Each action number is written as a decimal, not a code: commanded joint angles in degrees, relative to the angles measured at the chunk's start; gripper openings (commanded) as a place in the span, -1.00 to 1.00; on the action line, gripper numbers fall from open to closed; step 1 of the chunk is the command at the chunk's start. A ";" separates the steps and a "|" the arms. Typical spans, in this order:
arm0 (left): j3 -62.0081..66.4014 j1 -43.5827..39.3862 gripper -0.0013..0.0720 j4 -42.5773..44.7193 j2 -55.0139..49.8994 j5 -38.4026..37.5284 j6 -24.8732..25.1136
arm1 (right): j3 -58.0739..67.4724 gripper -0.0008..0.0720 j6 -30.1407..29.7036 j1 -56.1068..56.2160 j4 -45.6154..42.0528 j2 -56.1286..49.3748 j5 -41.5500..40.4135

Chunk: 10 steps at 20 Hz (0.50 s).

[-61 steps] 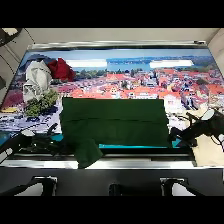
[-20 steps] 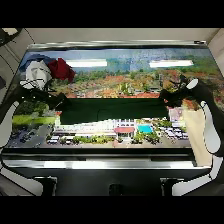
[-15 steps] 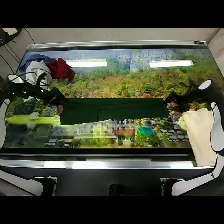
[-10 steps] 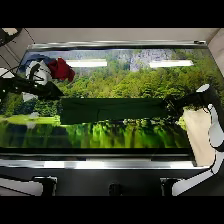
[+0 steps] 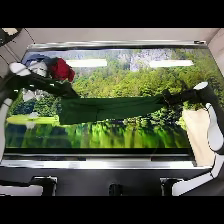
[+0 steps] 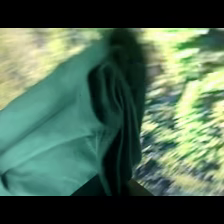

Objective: Fold the shirts.

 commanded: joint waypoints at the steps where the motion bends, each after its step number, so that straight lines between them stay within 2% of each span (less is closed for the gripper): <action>1: -2.56 -10.58 -0.87 0.02 -2.32 7.82 -0.26 | 0.09 -0.87 -3.96 0.09 1.42 9.68 3.17; 3: -2.73 -16.41 -0.87 -1.11 -4.90 12.72 -2.08 | 0.09 -0.87 -4.22 0.09 1.44 16.00 6.32; 6: -2.54 -21.88 -0.87 -11.23 -9.53 22.43 -3.89 | 0.09 -0.86 -4.22 0.09 1.42 24.83 10.40; 10: -2.47 -26.14 -0.87 -26.73 -17.35 25.24 -3.45 | 0.09 -0.86 -4.59 0.09 1.44 34.23 11.78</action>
